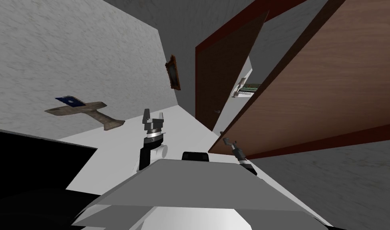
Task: Pull the door open
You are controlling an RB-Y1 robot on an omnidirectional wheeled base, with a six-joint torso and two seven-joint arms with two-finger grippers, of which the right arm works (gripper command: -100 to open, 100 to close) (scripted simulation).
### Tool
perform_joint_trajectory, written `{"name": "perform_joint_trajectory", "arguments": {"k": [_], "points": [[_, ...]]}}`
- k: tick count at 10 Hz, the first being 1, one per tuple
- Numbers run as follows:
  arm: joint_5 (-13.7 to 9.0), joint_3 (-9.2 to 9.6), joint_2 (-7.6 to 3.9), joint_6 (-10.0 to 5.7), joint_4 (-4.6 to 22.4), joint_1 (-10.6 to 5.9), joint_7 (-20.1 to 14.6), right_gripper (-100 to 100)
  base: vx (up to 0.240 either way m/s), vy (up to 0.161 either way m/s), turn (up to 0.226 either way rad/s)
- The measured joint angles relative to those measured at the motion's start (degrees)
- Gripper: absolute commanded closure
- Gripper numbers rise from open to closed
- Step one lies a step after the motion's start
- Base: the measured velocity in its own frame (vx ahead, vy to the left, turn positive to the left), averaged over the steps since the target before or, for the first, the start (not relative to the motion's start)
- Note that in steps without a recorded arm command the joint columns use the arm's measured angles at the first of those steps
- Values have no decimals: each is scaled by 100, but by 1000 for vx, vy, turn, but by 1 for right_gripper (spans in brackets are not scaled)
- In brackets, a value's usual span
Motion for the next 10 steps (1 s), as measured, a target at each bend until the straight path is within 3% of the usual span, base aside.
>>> {"name": "perform_joint_trajectory", "arguments": {"k": [2,5,7,8,10], "points": [[22,40,-2,-258,270,-68,-28,100,-269,-82,221],[41,87,-36,-376,181,142,-68,100,-229,-64,150],[49,102,-35,-415,207,164,-70,100,-124,-19,-12],[39,179,-55,-494,430,-2,-78,100,-208,-24,-6],[11,320,-123,-409,303,-67,-102,100,-138,-23,0]]}}
